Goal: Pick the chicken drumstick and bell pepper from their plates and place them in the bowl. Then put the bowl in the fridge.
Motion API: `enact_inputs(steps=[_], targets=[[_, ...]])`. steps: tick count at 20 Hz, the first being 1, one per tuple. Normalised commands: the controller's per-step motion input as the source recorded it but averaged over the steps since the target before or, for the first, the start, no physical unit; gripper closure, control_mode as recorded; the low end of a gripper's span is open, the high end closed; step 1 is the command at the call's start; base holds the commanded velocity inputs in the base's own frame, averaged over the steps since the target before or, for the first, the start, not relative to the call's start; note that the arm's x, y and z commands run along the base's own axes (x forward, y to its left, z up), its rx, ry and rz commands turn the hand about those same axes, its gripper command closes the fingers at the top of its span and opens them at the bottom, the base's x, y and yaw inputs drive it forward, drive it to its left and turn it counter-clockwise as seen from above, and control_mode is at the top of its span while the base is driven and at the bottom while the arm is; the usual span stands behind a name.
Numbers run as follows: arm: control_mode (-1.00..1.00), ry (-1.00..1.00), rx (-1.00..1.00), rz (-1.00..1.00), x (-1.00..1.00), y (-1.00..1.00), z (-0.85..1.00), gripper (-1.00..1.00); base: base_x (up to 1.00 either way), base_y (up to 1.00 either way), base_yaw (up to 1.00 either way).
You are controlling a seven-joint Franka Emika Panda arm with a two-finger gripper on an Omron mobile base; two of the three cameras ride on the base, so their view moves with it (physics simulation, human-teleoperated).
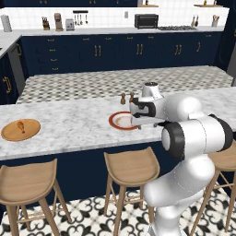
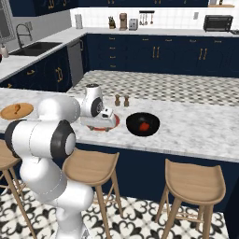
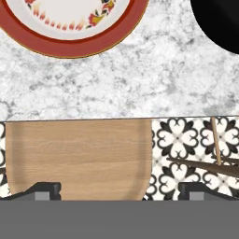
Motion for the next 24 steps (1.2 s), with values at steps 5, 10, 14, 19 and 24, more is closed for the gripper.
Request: enact_inputs(steps=[5, 10, 14, 19, 24], targets=[[-1.00, 0.00, 0.00, 0.00, 0.00, 0.00, 0.00, -1.00, 0.00, 0.00, 0.00], [1.00, 0.00, 0.00, 0.00, 0.00, 0.06, 0.00, -1.00, 0.00, 0.17, 0.00], [1.00, 0.00, 0.00, 0.00, 0.00, 0.00, 0.00, -1.00, 0.11, 0.74, -0.01], [1.00, 0.00, 0.00, 0.00, 0.00, 0.00, 0.00, -1.00, 0.20, 0.40, -0.02], [1.00, 0.00, 0.00, 0.00, 0.00, 0.00, 0.00, -1.00, 0.31, 0.24, -0.01]])
